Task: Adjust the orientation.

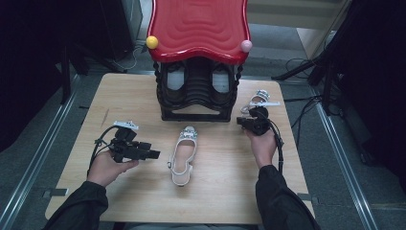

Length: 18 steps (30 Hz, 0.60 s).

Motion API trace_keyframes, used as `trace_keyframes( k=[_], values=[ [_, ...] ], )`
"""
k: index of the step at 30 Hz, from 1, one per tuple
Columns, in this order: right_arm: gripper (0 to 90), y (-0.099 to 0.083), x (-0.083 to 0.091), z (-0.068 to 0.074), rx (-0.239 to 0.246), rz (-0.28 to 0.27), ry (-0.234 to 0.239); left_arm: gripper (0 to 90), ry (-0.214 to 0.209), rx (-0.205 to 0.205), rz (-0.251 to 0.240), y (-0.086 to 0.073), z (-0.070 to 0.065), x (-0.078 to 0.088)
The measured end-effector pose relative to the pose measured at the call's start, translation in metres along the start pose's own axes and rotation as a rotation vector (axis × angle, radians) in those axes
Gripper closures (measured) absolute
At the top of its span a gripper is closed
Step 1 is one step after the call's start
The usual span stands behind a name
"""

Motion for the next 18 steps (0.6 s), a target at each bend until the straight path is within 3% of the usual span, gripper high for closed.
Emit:
trace_keyframes(
  k=[9, 18],
  values=[
    [90.0, -0.003, 0.005, -0.003, -0.002, -0.001, -0.015, 34.4, -0.005, -0.008, 0.002, 0.003, 0.001, -0.002],
    [90.0, -0.01, 0.018, -0.015, -0.021, 0.001, -0.03, 34.4, -0.017, -0.028, 0.018, 0.01, 0.0, -0.009]
  ],
)
Point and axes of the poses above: each handheld gripper's, and its own axes: x roughly backward along the jaws, y roughly out of its top, z roughly to its left, the point moved 4 cm from there along -x, roughly forward along the jaws, and after that the axes turned 9 degrees about -x, right-handed, at the moved point
